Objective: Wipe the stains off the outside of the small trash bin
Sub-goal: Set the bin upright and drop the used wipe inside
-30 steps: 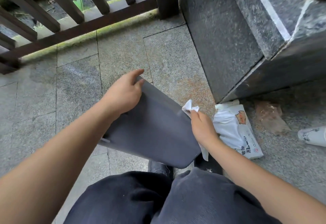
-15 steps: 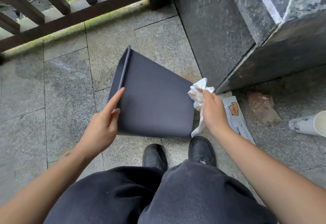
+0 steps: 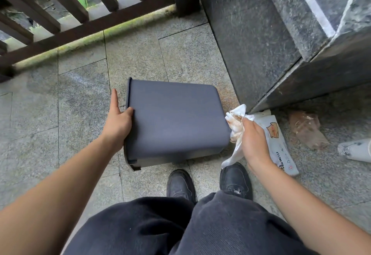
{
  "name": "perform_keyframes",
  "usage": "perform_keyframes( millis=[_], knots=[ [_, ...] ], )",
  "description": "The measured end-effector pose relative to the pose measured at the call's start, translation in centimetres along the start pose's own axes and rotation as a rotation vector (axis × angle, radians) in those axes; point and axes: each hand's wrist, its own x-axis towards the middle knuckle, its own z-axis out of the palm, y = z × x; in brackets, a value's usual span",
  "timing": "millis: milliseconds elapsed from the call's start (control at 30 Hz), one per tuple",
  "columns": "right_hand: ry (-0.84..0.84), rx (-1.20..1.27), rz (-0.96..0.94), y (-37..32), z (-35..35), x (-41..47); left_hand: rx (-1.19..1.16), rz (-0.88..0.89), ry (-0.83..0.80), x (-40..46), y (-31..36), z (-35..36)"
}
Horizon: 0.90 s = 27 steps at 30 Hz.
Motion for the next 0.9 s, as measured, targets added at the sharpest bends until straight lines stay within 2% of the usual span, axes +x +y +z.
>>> perform_keyframes(
  millis=[100, 233, 333, 467, 567, 700, 900],
  knots=[
    [0.007, 0.002, -0.006, -0.4, -0.1, -0.1, 0.064, 0.162, -0.004, -0.2, 1.8, 1.0],
    [0.027, -0.013, -0.023, -1.2, -0.2, -0.3, 0.179, 0.513, -0.162, -2.9, 3.4, 2.7],
    [0.058, 0.004, -0.019, -1.4, -0.7, 0.1, 0.271, 0.623, -0.246, -4.6, 3.3, 1.5],
    [0.113, 0.056, -0.011, -1.3, -1.2, 0.5, 0.383, 0.549, -0.350, -5.5, 2.5, -0.1],
    [0.130, 0.059, -0.005, -1.0, -1.1, 0.9, 0.493, 0.433, -0.330, -5.1, 3.0, 1.9],
    [0.117, 0.045, -0.007, -1.0, -0.7, 1.0, 0.674, 0.416, -0.436, -4.0, 4.5, 4.1],
    [0.103, 0.030, -0.004, -1.4, -0.8, 0.5, 0.613, 0.387, -0.332, -2.7, 6.1, 4.1]
  ],
)
